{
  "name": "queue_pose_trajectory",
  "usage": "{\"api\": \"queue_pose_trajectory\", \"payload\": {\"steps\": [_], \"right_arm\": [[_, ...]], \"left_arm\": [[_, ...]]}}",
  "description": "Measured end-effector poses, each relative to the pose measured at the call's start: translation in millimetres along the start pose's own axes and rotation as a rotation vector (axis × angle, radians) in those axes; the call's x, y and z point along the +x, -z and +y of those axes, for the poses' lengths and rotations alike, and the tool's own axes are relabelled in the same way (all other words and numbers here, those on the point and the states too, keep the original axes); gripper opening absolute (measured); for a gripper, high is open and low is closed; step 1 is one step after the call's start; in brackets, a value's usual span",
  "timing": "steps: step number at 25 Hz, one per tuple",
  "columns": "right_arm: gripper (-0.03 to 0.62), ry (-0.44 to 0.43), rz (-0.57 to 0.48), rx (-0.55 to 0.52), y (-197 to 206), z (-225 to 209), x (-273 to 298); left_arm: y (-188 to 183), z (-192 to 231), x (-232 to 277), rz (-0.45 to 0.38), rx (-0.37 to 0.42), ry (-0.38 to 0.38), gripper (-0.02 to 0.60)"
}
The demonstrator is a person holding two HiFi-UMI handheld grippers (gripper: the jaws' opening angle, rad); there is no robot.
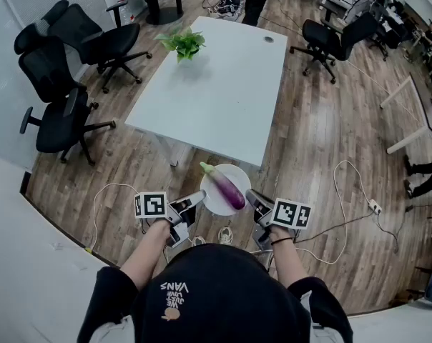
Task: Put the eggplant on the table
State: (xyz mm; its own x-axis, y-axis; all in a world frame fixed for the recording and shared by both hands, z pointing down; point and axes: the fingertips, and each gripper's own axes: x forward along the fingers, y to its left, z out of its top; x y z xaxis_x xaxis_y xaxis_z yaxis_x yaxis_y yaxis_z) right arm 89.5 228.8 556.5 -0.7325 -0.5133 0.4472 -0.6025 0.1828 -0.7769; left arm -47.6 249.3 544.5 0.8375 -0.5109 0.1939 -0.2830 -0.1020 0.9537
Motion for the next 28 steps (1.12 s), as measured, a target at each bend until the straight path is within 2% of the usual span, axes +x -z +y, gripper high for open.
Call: {"api": "queue_pose_trajectory", "payload": {"steps": [21, 28], "right_arm": [[0.043, -0.029, 0.002, 0.005, -3, -1, 4], [0.043, -0.042, 0.035, -0.008, -21, -10, 10]], "left_arm": [[-1, 0, 0, -0.020, -0.003, -0.006, 0.021], [-10, 4, 15, -0.049, -0.016, -0.015, 0.021]]}}
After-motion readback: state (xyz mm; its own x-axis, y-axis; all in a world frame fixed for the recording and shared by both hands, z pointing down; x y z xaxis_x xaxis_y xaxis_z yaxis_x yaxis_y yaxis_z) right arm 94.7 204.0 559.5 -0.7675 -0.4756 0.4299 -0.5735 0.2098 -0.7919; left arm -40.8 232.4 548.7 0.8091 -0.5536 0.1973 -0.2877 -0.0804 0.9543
